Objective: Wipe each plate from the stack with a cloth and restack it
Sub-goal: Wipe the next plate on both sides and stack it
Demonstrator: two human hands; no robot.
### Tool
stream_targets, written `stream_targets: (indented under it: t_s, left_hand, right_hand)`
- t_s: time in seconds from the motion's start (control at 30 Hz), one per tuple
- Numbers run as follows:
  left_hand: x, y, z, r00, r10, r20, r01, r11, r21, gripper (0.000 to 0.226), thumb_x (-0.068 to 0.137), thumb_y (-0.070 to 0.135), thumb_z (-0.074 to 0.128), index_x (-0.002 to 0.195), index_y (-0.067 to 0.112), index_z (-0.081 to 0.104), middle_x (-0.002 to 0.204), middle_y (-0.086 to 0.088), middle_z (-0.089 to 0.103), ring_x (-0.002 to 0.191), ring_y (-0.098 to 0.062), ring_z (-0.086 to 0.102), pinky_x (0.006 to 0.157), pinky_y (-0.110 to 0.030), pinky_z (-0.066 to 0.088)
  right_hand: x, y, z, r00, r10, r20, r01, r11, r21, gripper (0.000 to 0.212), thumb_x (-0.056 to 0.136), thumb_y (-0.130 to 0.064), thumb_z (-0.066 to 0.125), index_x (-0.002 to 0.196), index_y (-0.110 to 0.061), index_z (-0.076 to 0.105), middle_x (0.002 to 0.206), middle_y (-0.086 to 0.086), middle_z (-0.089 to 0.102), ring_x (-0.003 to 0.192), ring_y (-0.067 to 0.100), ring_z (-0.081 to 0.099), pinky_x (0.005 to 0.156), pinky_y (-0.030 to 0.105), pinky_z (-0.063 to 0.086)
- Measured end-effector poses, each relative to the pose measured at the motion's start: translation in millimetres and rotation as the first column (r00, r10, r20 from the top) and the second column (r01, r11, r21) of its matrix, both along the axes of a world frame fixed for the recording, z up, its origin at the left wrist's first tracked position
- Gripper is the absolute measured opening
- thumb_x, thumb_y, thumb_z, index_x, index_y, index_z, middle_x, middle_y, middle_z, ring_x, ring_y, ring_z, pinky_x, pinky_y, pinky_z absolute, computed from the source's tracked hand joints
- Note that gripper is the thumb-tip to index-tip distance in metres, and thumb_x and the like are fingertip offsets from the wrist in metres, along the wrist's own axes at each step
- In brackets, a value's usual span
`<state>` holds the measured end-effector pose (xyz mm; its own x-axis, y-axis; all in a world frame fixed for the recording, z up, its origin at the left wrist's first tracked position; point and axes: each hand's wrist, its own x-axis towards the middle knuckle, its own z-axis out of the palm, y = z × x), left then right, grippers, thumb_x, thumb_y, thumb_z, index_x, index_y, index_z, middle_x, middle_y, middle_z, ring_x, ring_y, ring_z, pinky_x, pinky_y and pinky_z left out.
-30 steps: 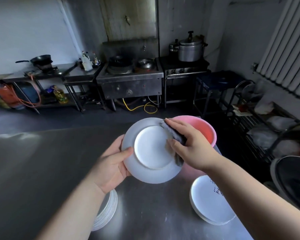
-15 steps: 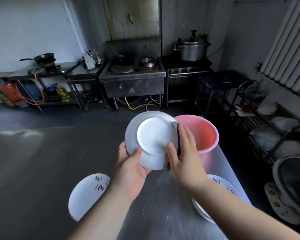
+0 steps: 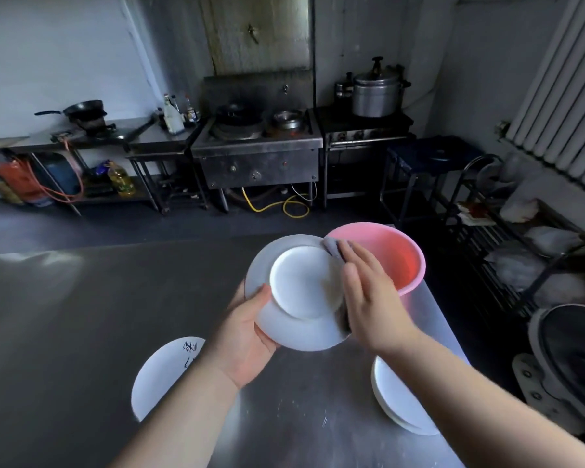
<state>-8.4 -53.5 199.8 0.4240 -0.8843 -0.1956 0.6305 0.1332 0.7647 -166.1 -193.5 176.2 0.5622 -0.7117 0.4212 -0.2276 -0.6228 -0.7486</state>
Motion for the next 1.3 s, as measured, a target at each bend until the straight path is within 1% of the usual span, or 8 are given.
stream_targets:
  t_s: [0.17,0.37,0.57,0.77,0.9,1.0,1.13,1.3]
  left_hand:
    - [-10.1,-2.9,-11.7,0.992,0.13,-0.003,-0.13,0.99,-0.048,0.038,0.107,0.011,0.044,0.142,0.021,0.054,0.137,-0.016,0.067,0.11,-0.034,0.071,0.07,-0.049,0.061]
    - [-6.7,-7.1,-12.7,0.989,0.143,-0.036,-0.145,0.988,-0.045,0.04,0.107,0.011,0.046,0.142,0.03,0.051,0.138,-0.003,0.068,0.124,-0.03,0.067,0.083,-0.053,0.061]
    - [-8.2,-13.2,-27.9,0.988,0.156,0.01,-0.157,0.987,0.039,0.039,0.108,0.012,0.049,0.139,0.035,0.054,0.135,-0.004,0.07,0.115,-0.032,0.072,0.087,-0.051,0.058]
    - [-22.9,-14.6,-45.4,0.999,-0.043,-0.025,0.044,0.999,0.03,0.046,0.105,0.009,0.049,0.144,0.033,0.052,0.14,-0.005,0.067,0.126,-0.033,0.065,0.083,-0.056,0.059]
    - [-35.1,-22.3,-61.9,0.988,-0.147,0.04,0.144,0.987,0.077,0.056,0.093,0.015,0.065,0.144,0.032,0.054,0.139,-0.006,0.067,0.122,-0.03,0.068,0.08,-0.05,0.06]
    - [-50.5,-32.1,-77.3,0.973,-0.227,0.051,0.218,0.966,0.14,0.056,0.092,0.014,0.069,0.145,0.029,0.055,0.139,-0.008,0.067,0.124,-0.033,0.067,0.089,-0.049,0.059]
    - [-76.5,-44.1,-104.3,0.937,-0.349,0.012,0.335,0.909,0.249,0.052,0.095,0.015,0.064,0.145,0.029,0.055,0.139,-0.01,0.067,0.126,-0.037,0.065,0.095,-0.05,0.051]
    - [-115.1,-65.6,-134.2,0.898,-0.428,0.103,0.335,0.817,0.469,0.047,0.104,0.029,0.059,0.149,0.029,0.05,0.135,-0.001,0.071,0.123,-0.027,0.067,0.1,-0.046,0.054]
  right_hand:
    - [13.3,74.1,-41.4,0.99,0.042,-0.134,-0.027,0.994,0.11,0.078,0.107,-0.06,0.019,0.167,-0.015,-0.003,0.172,-0.002,-0.02,0.162,0.033,0.002,0.129,0.05,0.019]
    - [30.2,28.7,-15.4,0.973,-0.192,-0.126,0.204,0.975,0.088,0.074,0.105,-0.056,0.014,0.167,-0.017,0.01,0.173,0.006,0.007,0.161,0.021,0.002,0.129,0.041,0.015]
    - [24.2,92.3,-40.1,0.946,-0.151,-0.288,0.161,0.987,0.013,0.08,0.101,-0.063,0.02,0.165,-0.031,-0.014,0.171,-0.003,-0.025,0.159,0.029,-0.015,0.128,0.044,0.007]
    - [-6.4,22.2,-37.6,0.941,-0.289,-0.174,0.315,0.937,0.148,0.061,0.107,-0.056,0.034,0.163,-0.03,0.03,0.164,-0.007,0.038,0.151,0.018,0.034,0.12,0.042,0.034]
    - [-60.4,-5.7,-24.9,0.843,-0.298,-0.448,0.399,0.905,0.149,0.04,0.106,-0.058,0.035,0.135,-0.041,0.057,0.114,-0.015,0.075,0.106,0.016,0.069,0.089,0.04,0.056]
    - [-105.3,-14.5,-31.0,0.761,-0.226,-0.608,0.409,0.895,0.178,0.044,0.103,-0.058,0.039,0.086,-0.023,0.06,0.068,-0.009,0.071,0.06,0.015,0.07,0.071,0.043,0.061]
    - [-152.0,-22.4,-55.4,0.796,0.025,-0.604,0.411,0.712,0.57,0.052,0.103,-0.054,0.043,0.081,-0.01,0.059,0.068,0.007,0.074,0.052,0.025,0.068,0.056,0.031,0.05]
    - [-198.6,-27.3,-85.5,0.758,0.16,-0.633,0.466,0.547,0.695,0.071,0.101,-0.064,0.022,0.075,-0.012,0.063,0.079,0.024,0.075,0.053,0.026,0.039,0.045,0.025,0.028]
